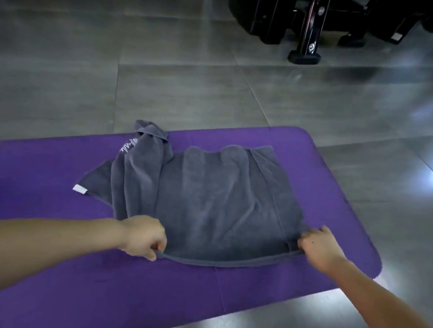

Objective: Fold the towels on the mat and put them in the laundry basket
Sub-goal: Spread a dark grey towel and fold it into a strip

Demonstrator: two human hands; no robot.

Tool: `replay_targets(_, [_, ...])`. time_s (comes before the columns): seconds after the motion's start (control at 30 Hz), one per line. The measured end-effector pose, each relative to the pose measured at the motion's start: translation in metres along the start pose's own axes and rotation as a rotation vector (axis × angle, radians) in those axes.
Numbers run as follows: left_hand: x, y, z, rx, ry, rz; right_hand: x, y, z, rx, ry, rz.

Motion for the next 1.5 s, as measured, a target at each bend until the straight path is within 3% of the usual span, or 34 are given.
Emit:
replay_targets(0.07, [-0.009,0.009,0.002,0.052,0.002,-0.036,0.006,-0.001,-0.014,0.068,-0.024,-0.176])
replay_targets(0.13, [-0.014,0.01,-0.003,0.08,-0.008,0.029,0.002,-0.003,-0.022,0.039,-0.003,-0.224])
replay_targets(0.27, [-0.006,0.0,-0.038,0.145,-0.149,0.279,-0.032,-0.037,-0.052,-0.113,-0.02,-0.022])
replay_targets(0.47, [0.022,0.021,-0.137,0.365,-0.619,0.567,-0.098,-0.1,-0.122,-0.326,-0.176,0.202])
replay_targets(0.6, [0.028,0.055,-0.194,0.596,-0.839,0.757,-0.134,-0.117,-0.168,-0.29,-0.305,0.078])
replay_targets(0.7, [0.022,0.068,-0.222,0.724,-0.96,0.784,-0.152,-0.116,-0.187,-0.188,-0.353,-0.016])
replay_targets(0.8, [0.008,0.079,-0.232,0.847,-0.922,0.75,-0.152,-0.101,-0.193,-0.123,-0.355,-0.113])
replay_targets(0.9, [-0.002,0.084,-0.227,0.995,-0.861,0.891,-0.142,-0.092,-0.187,-0.122,-0.356,-0.098])
replay_targets(1.1, [0.023,0.099,-0.21,1.212,-0.951,1.106,-0.117,-0.092,-0.17,-0.047,-0.356,-0.236])
replay_targets(1.37, [0.146,0.151,-0.191,1.119,-1.025,1.174,-0.123,-0.16,-0.205,0.015,-0.452,-0.15])
replay_targets(1.43, [0.178,0.178,-0.178,1.066,-1.093,1.13,-0.129,-0.175,-0.228,0.079,-0.486,-0.118])
replay_targets(1.5, [0.204,0.205,-0.172,0.949,-1.122,0.971,-0.136,-0.187,-0.254,0.124,-0.516,-0.102])
Point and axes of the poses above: each hand's wrist, its own x-axis away from the middle knuckle, its own y-axis out of the palm, z = x × y, the point moved 3 cm from there along -x, towards the middle knuckle, and after that the axes turned 7 degrees about -z, right-handed, at the moved point
